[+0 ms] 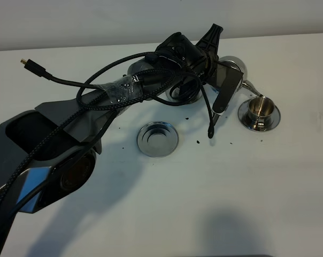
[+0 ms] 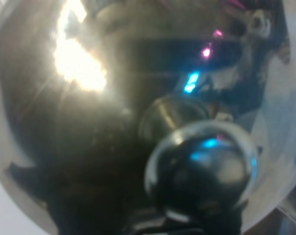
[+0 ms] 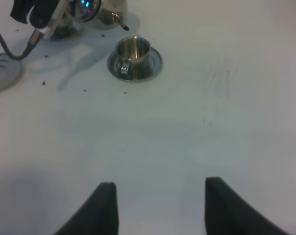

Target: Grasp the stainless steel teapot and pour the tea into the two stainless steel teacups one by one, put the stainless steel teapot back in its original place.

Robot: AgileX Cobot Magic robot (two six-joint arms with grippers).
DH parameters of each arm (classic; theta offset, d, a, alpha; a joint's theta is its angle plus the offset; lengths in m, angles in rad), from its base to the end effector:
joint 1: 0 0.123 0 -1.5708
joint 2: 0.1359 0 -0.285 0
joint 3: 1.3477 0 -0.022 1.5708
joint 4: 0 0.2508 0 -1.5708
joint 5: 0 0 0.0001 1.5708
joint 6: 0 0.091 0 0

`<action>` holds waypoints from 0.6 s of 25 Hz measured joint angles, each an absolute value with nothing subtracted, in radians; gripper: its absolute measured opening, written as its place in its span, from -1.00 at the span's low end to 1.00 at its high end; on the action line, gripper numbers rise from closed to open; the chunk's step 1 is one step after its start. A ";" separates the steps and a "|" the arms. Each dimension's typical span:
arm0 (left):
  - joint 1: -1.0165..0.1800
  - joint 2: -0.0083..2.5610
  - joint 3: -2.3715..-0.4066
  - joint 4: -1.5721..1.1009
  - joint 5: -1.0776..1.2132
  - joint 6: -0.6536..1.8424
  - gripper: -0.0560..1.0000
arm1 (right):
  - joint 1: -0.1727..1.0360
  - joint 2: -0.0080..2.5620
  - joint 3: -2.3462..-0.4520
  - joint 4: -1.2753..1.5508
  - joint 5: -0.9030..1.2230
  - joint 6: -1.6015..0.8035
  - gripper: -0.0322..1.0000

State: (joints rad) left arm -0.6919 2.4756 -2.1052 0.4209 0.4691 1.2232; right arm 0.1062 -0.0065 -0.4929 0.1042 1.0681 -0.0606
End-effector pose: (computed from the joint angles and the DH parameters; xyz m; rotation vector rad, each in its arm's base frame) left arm 0.4421 -0.3445 0.1593 2.1164 1.0636 0.6719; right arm -0.0064 0.0077 0.2751 -0.1761 2.0437 0.1532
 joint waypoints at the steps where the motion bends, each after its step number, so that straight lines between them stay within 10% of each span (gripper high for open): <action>1: -0.692 2.476 -2.105 0.431 0.465 1.223 -0.48 | 0.106 -0.007 -0.493 0.104 1.068 -0.061 -0.17; 15: -0.693 2.491 -2.105 0.513 0.407 1.223 -0.48 | 0.106 -0.007 -0.493 0.104 1.068 -0.061 -0.17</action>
